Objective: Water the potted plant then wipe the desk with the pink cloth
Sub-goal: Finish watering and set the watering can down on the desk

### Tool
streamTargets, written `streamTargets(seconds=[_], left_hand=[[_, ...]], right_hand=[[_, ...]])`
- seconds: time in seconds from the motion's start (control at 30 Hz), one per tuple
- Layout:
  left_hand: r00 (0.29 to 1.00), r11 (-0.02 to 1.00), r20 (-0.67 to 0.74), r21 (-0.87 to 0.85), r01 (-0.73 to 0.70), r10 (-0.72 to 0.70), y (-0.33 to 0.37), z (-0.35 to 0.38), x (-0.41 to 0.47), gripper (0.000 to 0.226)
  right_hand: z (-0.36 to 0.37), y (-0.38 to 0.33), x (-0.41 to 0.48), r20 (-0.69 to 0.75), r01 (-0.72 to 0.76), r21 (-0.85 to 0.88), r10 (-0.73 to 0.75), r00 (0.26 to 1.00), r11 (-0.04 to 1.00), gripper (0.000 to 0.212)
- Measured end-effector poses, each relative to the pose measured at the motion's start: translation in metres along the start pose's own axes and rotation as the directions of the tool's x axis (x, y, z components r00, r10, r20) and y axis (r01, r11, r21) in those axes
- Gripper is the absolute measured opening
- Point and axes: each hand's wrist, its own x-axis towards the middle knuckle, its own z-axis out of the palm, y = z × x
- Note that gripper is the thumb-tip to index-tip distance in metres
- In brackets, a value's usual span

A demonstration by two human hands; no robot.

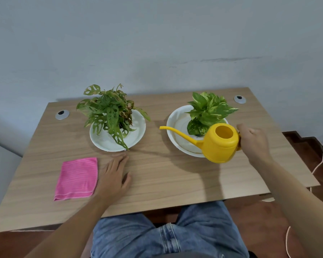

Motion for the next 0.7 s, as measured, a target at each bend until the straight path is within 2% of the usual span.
streamTargets(seconds=[0.33, 0.53, 0.7], left_hand=[[0.985, 0.989, 0.089, -0.020, -0.149, 0.150, 0.068, 0.021, 0.047, 0.071], [0.963, 0.972, 0.134, -0.024, -0.232, 0.233, 0.114, 0.041, 0.067, 0.072], [0.968, 0.982, 0.166, -0.024, -0.189, 0.190, 0.127, 0.061, 0.074, 0.079]], right_hand=[[-0.031, 0.058, -0.015, -0.161, -0.148, 0.028, 0.151, 0.975, 0.989, 0.050], [-0.062, 0.085, -0.019, -0.281, -0.231, 0.071, 0.242, 0.929, 0.970, 0.049], [-0.080, 0.114, -0.013, -0.377, -0.333, 0.071, 0.334, 0.864, 0.940, 0.039]])
